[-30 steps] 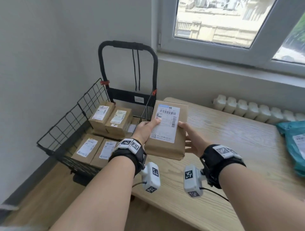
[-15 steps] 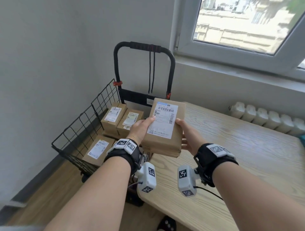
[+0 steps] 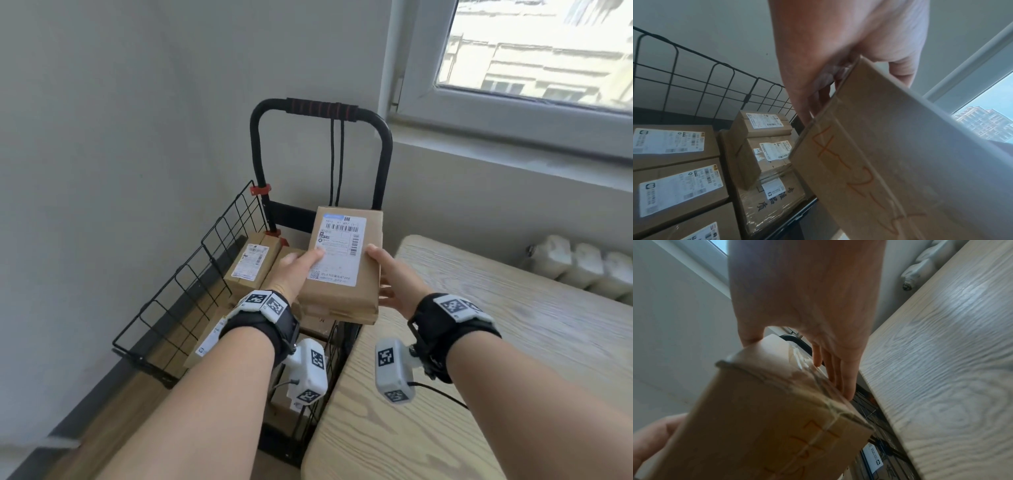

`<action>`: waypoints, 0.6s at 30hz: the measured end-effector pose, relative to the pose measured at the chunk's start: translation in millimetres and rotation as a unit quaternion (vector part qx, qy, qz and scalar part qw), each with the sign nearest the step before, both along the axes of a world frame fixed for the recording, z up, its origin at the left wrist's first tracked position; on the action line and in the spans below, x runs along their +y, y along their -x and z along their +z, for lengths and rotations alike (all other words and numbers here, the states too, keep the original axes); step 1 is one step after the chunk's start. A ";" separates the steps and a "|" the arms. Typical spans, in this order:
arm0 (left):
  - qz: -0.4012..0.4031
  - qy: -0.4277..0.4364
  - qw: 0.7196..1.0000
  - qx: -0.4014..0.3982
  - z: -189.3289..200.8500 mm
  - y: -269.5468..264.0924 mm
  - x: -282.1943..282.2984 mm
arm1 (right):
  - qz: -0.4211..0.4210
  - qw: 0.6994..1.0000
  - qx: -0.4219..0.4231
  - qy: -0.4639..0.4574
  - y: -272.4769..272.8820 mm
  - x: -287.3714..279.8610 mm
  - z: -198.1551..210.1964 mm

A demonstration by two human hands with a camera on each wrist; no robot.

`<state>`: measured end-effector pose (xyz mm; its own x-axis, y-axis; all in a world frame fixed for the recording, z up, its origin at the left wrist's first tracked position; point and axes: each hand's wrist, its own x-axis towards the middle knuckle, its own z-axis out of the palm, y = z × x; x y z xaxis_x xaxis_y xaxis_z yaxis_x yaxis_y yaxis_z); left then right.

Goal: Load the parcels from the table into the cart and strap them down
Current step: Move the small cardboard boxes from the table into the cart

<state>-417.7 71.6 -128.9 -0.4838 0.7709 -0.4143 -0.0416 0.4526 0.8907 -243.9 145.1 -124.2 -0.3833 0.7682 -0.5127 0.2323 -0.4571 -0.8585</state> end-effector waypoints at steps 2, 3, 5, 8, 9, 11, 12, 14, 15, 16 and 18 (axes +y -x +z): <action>0.002 0.003 1.000 0.000 -3.2 5.3 5.8 | 0.009 1.000 -0.003 0.001 5.0 7.3 -2.5; 0.004 0.005 1.000 -0.001 -4.8 7.9 9.1 | 0.012 1.000 -0.006 0.001 7.7 10.3 -4.0; 0.007 0.006 1.000 0.000 -6.9 12.2 13.2 | 0.017 1.000 -0.013 0.004 13.3 14.3 -6.7; 0.008 0.002 1.000 0.000 -10.2 24.2 27.1 | 0.014 1.000 -0.019 0.015 29.0 25.9 -11.3; 0.008 0.002 1.000 -0.002 -12.0 29.6 31.7 | 0.012 1.000 -0.021 0.019 35.1 28.8 -11.5; 0.004 0.008 1.000 -0.009 -17.7 41.6 41.8 | 0.003 0.999 -0.027 0.030 47.9 36.5 -15.9; 0.000 0.012 1.000 -0.014 -20.6 47.1 46.6 | -0.002 0.999 -0.032 0.035 53.6 40.0 -18.9; -0.012 0.022 1.000 -0.019 -28.5 59.9 57.8 | -0.021 0.998 -0.037 0.046 65.5 48.1 -27.5; -0.020 0.026 0.999 -0.026 -32.2 67.2 63.7 | -0.031 0.997 -0.037 0.054 72.0 52.6 -32.6; -0.028 0.028 0.999 -0.033 -36.1 75.0 70.5 | -0.040 0.997 -0.041 0.060 79.7 57.0 -36.8; -0.050 0.039 0.997 -0.038 -43.6 91.9 84.2 | -0.061 0.995 -0.055 0.064 96.4 64.6 -46.2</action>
<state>-509.6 155.9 -172.5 -0.3708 0.7774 -0.5081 -0.0590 0.5263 0.8483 -340.2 209.7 -170.4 -0.2274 0.7316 -0.6427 0.2583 -0.5911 -0.7641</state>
